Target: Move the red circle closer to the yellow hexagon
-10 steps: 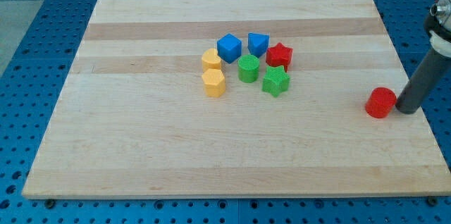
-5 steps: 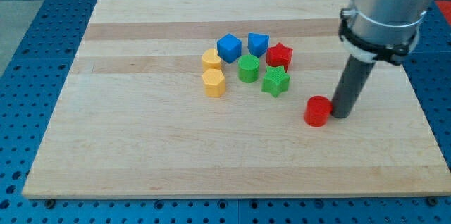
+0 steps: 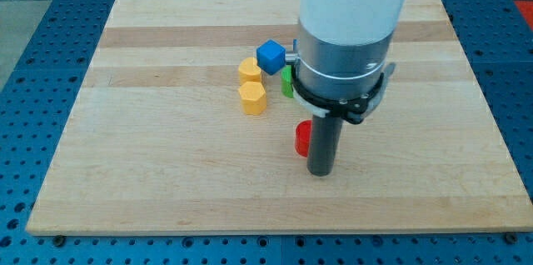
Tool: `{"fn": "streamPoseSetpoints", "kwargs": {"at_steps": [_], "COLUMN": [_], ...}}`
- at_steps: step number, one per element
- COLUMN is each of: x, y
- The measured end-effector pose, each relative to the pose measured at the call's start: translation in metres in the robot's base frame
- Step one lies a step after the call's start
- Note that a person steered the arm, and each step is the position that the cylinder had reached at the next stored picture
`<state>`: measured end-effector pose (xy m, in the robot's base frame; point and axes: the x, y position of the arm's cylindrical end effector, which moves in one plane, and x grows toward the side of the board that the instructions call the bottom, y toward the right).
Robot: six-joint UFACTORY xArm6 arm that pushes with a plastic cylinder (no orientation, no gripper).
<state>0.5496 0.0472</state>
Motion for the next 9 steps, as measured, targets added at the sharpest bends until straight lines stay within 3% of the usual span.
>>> {"fn": "streamPoseSetpoints", "kwargs": {"at_steps": [3, 9], "x": [-0.033, -0.049], "y": [-0.001, 0.000]}}
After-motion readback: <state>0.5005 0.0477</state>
